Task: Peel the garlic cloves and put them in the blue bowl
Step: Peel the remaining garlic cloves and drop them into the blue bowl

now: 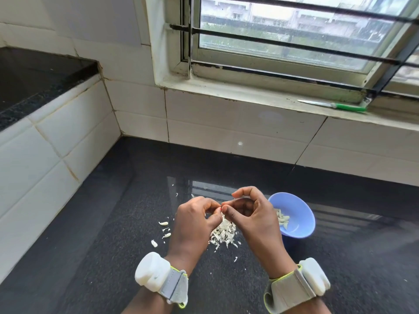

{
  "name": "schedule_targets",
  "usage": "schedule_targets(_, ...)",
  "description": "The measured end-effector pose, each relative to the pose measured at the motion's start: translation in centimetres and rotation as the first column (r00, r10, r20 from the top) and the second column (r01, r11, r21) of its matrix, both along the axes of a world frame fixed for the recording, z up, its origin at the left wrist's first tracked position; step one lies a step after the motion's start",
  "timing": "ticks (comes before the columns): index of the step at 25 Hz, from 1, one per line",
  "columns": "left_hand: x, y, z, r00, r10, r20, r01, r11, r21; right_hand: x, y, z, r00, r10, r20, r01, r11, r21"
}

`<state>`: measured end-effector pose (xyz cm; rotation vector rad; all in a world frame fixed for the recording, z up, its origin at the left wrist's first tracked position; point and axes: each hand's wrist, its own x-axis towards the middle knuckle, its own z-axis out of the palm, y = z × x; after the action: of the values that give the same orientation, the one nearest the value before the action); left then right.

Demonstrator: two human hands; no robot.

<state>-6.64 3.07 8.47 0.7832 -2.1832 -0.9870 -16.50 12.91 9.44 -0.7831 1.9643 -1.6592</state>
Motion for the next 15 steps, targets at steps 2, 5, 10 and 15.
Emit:
schedule_targets(2, 0.01, -0.06, 0.03, 1.000, 0.005, -0.007, -0.005, 0.999, 0.034, 0.10, -0.10, 0.05, 0.998, -0.017, 0.061, 0.018, 1.000, -0.024)
schedule_targets(5, 0.03, -0.12, 0.06, 0.999, 0.034, -0.027, -0.029, 0.986, 0.164, 0.24, -0.12, 0.29, 0.938, -0.014, 0.346, 0.071, 0.986, -0.152)
schedule_targets(10, -0.10, -0.22, -0.10, 0.992, 0.054, -0.114, -0.007, 0.924, 0.382, 0.30, -0.09, 0.49, 0.821, 0.061, 0.567, 0.096, 0.965, -0.243)
schedule_targets(15, 0.24, -0.18, 0.03, 0.984, 0.002, -0.176, 0.072, 0.909, 0.409, 0.18, -0.14, 0.59, 0.840, 0.056, 0.540, 0.104, 0.960, -0.261)
